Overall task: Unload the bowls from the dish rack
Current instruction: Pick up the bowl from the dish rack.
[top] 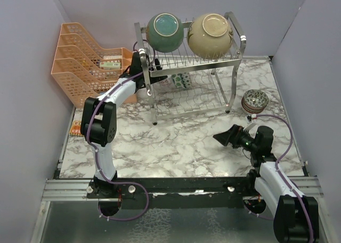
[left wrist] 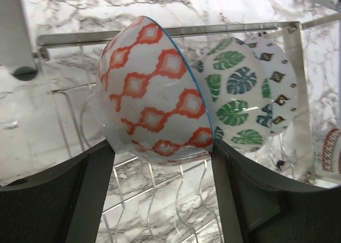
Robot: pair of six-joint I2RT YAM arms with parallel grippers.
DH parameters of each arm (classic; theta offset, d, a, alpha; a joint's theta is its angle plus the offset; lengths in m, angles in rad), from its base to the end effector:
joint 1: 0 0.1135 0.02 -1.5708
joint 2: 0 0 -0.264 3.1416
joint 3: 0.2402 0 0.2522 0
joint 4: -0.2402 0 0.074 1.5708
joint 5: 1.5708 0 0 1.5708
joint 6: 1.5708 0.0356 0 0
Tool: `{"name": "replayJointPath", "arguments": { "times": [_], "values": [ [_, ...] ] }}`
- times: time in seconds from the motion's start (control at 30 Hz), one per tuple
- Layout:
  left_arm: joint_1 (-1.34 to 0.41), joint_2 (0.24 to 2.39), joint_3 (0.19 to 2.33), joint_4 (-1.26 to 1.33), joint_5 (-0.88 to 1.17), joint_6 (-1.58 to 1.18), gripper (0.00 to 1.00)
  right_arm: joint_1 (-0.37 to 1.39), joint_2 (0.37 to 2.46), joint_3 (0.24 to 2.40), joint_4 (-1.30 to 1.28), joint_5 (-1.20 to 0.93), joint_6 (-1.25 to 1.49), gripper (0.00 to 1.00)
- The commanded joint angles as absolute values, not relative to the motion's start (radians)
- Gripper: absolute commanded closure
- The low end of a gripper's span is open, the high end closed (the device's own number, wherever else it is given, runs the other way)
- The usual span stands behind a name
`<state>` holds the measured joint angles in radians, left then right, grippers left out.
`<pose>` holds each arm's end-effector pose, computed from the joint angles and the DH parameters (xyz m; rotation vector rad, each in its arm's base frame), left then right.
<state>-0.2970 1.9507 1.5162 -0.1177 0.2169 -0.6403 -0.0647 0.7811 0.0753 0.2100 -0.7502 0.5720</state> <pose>0.4357 -0.1413 0.2529 -0.2447 2.1967 -0.7708 0.1471 0.0148 0.1386 0.1837 2.0862 1.0821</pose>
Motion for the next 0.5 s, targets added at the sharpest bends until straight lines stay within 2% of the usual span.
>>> {"name": "replayJointPath", "arguments": {
  "times": [0.0, 0.47],
  "values": [
    [-0.316, 1.887, 1.513, -0.152, 0.118, -0.581, 0.46, -0.06, 0.785, 0.064, 0.242, -0.77, 0.577, 0.02],
    [-0.313, 1.81, 1.397, -0.109, 0.168, -0.588, 0.46, -0.059, 0.783, 0.062, 0.246, -0.774, 0.578, 0.02]
  ]
}}
